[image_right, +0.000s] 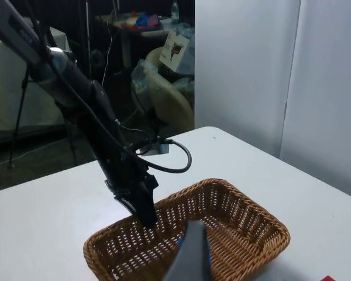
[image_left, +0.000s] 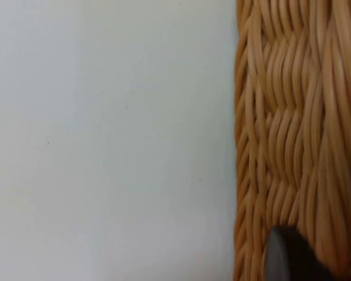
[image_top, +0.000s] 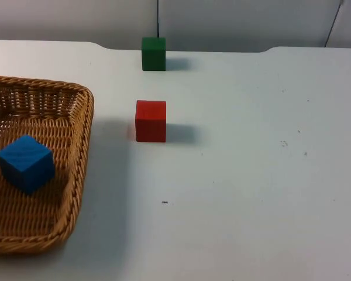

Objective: Pick up the basket with the left hand and place the blue cube into the basket with the right hand.

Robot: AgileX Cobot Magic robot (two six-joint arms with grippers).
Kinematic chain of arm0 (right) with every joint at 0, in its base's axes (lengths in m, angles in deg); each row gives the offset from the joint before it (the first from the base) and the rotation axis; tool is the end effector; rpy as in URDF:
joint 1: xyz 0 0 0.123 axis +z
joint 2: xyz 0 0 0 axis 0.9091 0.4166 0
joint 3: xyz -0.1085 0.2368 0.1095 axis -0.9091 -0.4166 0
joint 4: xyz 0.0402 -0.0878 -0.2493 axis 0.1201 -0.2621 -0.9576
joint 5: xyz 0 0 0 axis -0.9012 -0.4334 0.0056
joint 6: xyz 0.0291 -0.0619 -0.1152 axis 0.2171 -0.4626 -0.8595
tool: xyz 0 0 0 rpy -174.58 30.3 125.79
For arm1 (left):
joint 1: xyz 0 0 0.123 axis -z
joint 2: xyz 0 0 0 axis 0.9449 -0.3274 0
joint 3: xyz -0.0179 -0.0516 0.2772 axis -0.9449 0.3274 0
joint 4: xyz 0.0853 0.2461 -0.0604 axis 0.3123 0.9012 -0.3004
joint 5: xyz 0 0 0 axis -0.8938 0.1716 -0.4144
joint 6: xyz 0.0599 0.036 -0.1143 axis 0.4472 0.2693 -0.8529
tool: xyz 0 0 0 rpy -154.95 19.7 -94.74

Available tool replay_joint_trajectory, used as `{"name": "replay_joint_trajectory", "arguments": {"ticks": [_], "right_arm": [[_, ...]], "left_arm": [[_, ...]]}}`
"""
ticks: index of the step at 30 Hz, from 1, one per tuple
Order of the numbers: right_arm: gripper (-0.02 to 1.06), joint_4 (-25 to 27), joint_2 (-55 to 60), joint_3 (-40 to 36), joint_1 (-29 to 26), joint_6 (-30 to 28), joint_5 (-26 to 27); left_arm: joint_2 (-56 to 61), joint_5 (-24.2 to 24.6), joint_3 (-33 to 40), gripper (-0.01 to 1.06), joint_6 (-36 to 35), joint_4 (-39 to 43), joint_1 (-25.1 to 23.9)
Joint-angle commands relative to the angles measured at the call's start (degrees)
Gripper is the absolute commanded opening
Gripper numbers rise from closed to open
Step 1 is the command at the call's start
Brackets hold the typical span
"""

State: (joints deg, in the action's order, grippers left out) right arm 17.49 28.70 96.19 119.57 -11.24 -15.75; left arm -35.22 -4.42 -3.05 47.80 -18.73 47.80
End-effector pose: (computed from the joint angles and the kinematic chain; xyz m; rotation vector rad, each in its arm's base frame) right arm 0.1302 0.1825 0.3205 -0.8472 1.5269 0.6639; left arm 0.3130 0.0601 0.0757 -0.1427 2.8171 -0.6839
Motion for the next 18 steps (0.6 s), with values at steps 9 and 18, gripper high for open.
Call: {"name": "replay_joint_trajectory", "arguments": {"ticks": [9,18], "right_arm": [[0.73,0.4,-0.3,-0.2,0.3,0.5,-1.8],[0.73,0.4,-0.3,-0.2,0.3,0.5,-3.8]], "left_arm": [[0.2,-0.6,-0.4,0.57,0.4,0.1,0.4],[0.3,0.7,-0.4,0.82,-1.8,0.3,0.4]]}}
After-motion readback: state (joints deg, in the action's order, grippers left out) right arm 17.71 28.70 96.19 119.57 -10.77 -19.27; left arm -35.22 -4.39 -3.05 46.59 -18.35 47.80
